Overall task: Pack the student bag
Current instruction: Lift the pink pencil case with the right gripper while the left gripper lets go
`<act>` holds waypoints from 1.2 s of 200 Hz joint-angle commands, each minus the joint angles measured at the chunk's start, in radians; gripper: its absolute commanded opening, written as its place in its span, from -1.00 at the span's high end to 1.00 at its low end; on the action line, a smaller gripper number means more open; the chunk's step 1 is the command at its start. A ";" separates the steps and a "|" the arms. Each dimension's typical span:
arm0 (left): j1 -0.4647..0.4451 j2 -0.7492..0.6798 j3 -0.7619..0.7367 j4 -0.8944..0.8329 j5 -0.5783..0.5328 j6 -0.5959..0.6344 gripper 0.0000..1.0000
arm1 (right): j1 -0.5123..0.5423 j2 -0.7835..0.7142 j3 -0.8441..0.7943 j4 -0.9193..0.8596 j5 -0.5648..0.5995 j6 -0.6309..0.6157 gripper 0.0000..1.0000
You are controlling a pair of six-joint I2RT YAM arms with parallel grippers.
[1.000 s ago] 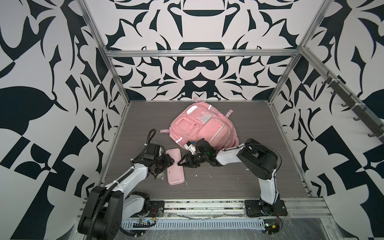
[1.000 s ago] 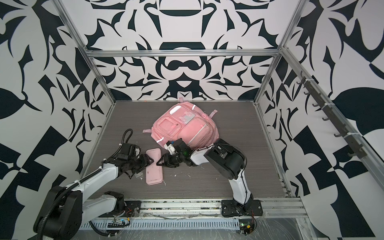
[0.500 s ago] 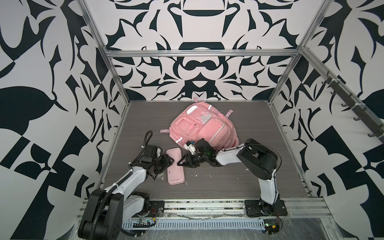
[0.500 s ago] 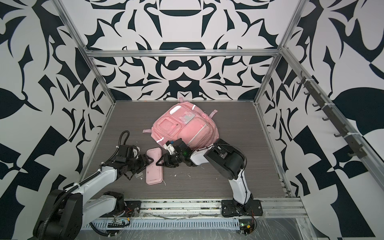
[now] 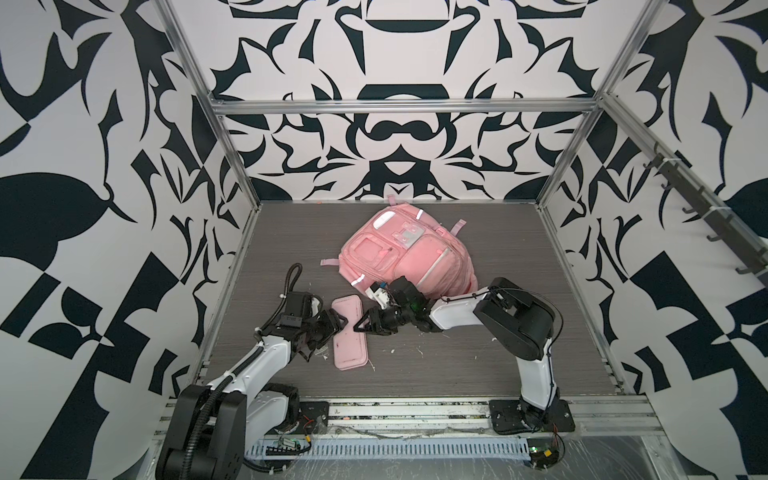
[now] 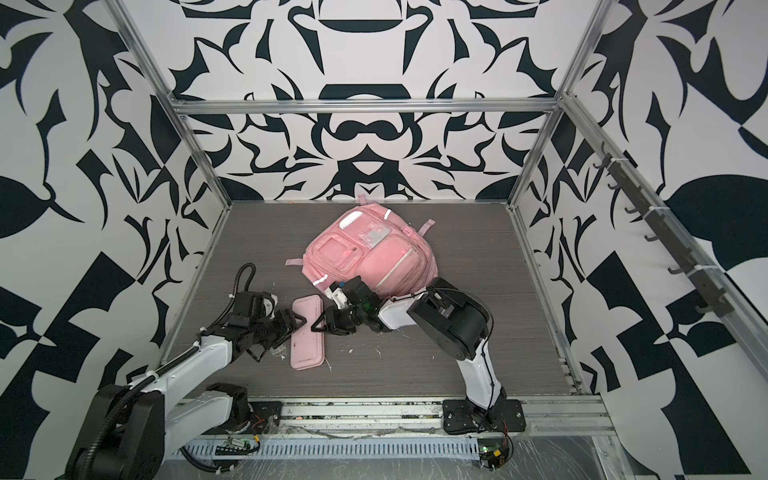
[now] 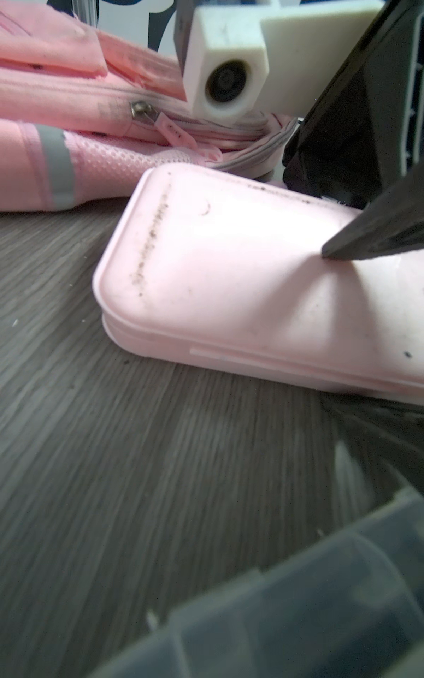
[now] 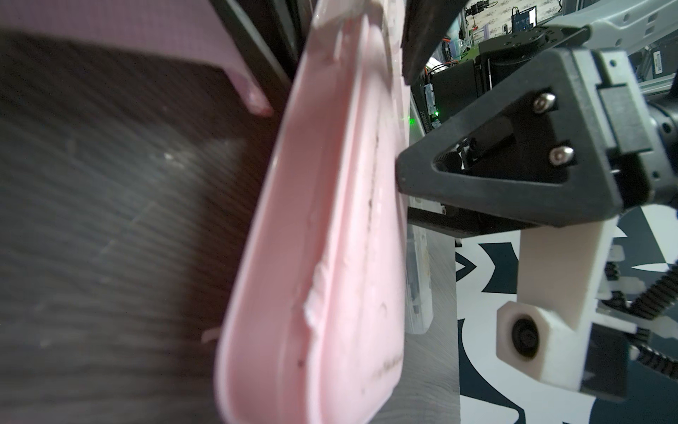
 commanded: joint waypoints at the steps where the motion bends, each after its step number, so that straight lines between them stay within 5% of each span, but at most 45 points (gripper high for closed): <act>1: 0.001 -0.006 -0.024 -0.058 0.018 -0.007 -0.22 | 0.018 -0.005 0.076 0.046 -0.004 -0.027 0.11; 133: 0.019 -0.045 -0.044 -0.031 0.056 -0.029 -0.25 | 0.032 0.041 0.157 0.036 -0.010 -0.013 0.10; 240: 0.065 -0.087 0.015 -0.106 0.067 0.017 -0.37 | 0.023 0.007 0.111 0.080 -0.012 0.008 0.55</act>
